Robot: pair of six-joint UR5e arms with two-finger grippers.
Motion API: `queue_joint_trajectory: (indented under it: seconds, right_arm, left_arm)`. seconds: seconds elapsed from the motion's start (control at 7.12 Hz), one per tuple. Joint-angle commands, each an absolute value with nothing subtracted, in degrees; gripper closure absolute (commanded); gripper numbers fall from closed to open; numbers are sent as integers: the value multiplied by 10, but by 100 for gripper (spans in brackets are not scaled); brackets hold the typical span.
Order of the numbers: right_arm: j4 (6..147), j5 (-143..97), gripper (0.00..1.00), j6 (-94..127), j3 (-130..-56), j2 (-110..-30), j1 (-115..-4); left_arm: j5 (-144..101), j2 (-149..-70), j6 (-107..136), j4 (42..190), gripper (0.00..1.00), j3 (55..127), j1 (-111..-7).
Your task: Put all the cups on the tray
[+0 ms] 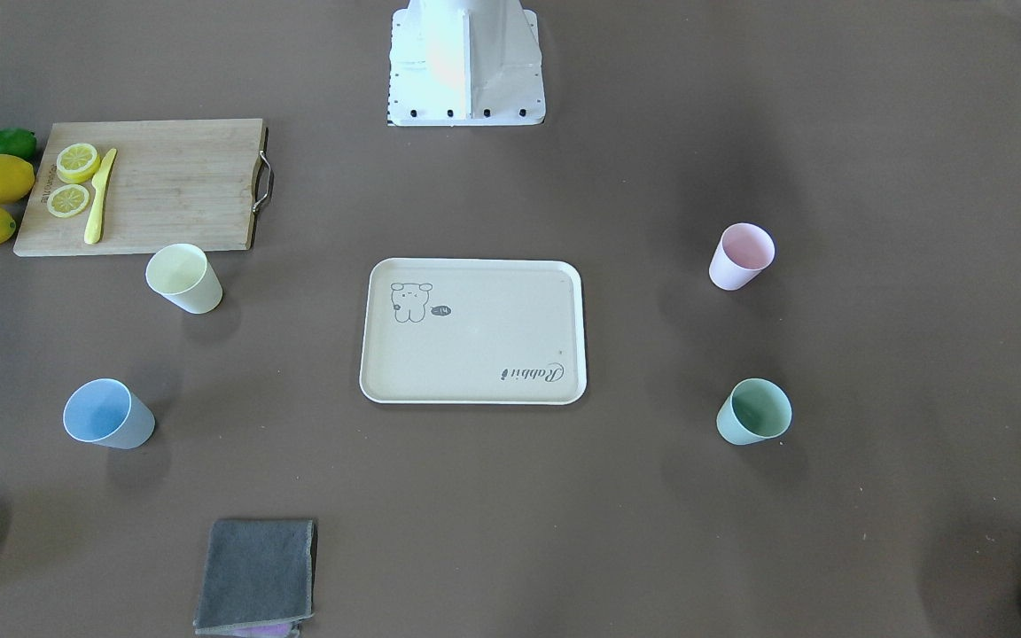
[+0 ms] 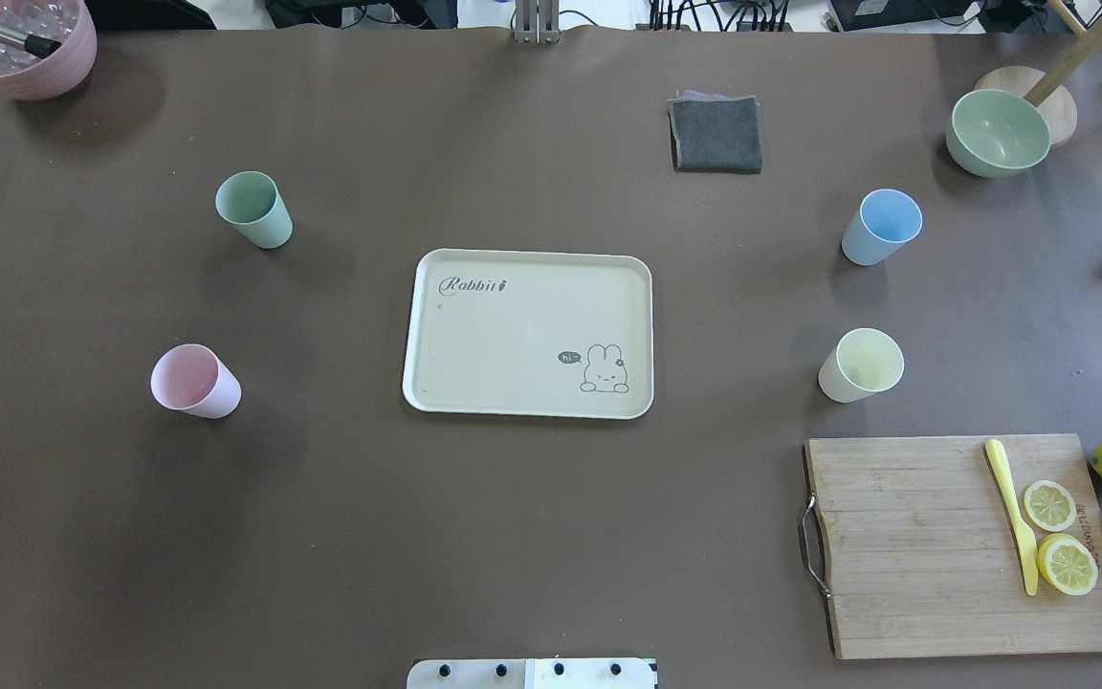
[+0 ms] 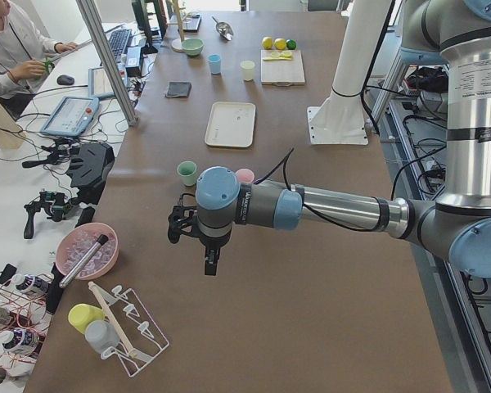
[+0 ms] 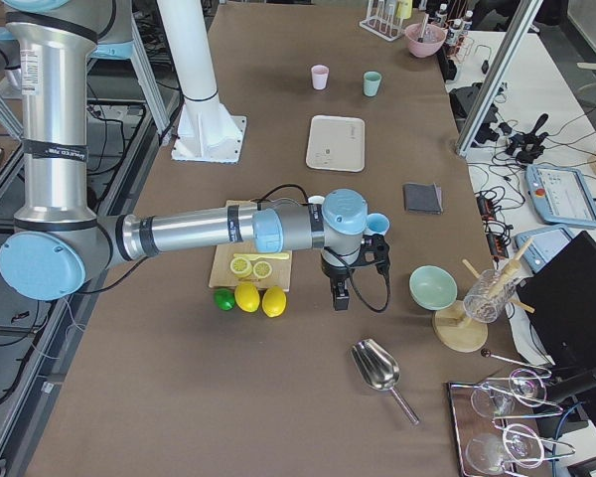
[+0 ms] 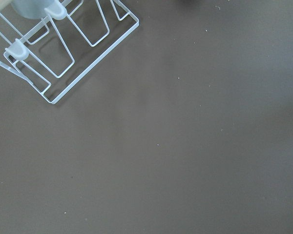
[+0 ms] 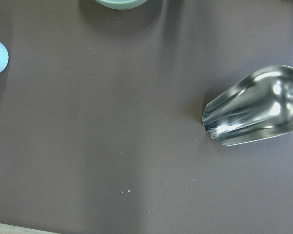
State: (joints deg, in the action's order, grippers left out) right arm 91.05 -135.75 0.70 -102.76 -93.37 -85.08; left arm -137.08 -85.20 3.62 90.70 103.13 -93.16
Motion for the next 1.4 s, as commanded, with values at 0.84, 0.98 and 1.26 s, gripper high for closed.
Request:
queue_joint_trajectory:
  seconds: [0.84, 0.98, 1.26]
  right_arm:
    - [910, -1365, 0, 166, -1083, -916, -769]
    - [897, -1363, 0, 202, -1090, -905, -732]
    - [788, -1334, 1, 336, -1086, -904, -653]
  left_arm:
    - [-1372, -828, 56, 965, 1, 1037, -929]
    - [-1371, -829, 79, 976, 1, 1037, -917]
    - [-1371, -831, 165, 1017, 3, 1056, -859]
